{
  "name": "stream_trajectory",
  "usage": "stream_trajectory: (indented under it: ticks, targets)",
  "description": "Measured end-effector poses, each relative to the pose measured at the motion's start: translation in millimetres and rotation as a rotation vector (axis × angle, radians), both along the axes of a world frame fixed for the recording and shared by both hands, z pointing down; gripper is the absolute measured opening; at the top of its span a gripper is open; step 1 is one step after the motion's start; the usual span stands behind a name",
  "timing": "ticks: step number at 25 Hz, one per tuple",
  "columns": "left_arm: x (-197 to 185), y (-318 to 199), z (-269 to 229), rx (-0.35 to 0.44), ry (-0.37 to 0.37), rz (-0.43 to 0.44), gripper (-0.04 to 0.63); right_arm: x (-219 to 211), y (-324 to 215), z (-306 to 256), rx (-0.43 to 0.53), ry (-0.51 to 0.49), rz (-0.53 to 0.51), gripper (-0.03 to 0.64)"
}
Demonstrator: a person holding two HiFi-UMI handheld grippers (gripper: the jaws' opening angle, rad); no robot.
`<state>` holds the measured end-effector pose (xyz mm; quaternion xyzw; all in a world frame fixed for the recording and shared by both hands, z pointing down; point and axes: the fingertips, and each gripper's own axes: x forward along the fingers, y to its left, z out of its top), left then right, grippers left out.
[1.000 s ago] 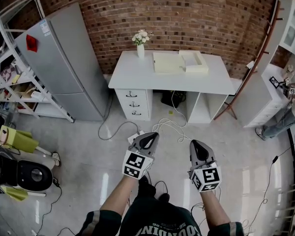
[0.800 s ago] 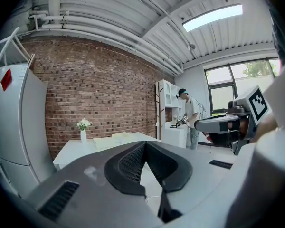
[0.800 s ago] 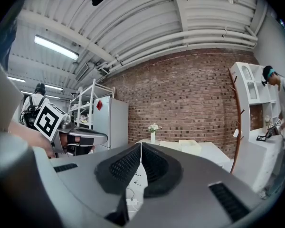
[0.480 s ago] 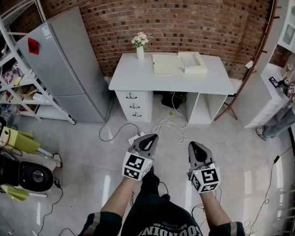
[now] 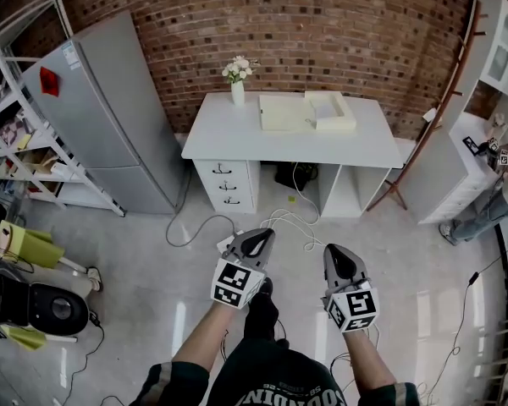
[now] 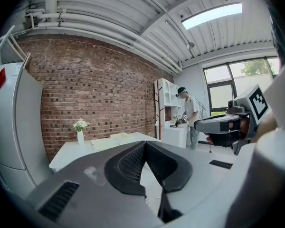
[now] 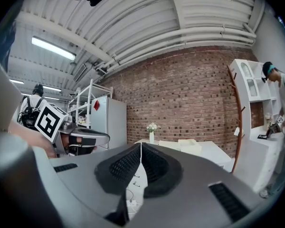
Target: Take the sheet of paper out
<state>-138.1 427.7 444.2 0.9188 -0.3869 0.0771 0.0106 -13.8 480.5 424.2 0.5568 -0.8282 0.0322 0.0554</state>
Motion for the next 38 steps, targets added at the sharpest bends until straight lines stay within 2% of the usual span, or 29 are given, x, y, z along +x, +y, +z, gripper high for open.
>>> stream_trajectory:
  ticks: [14, 38]
  targets:
    - [14.3, -98.6, 9.7, -0.021, 0.0, 0.027, 0.011, 6.5, -98.7, 10.1, -0.021, 0.002, 0.017, 0.069]
    - [-12.0, -321.7, 4.2, -0.045, 0.021, 0.08, 0.011, -32.2, -313.8, 2.7, -0.043, 0.031, 0.053, 0.069]
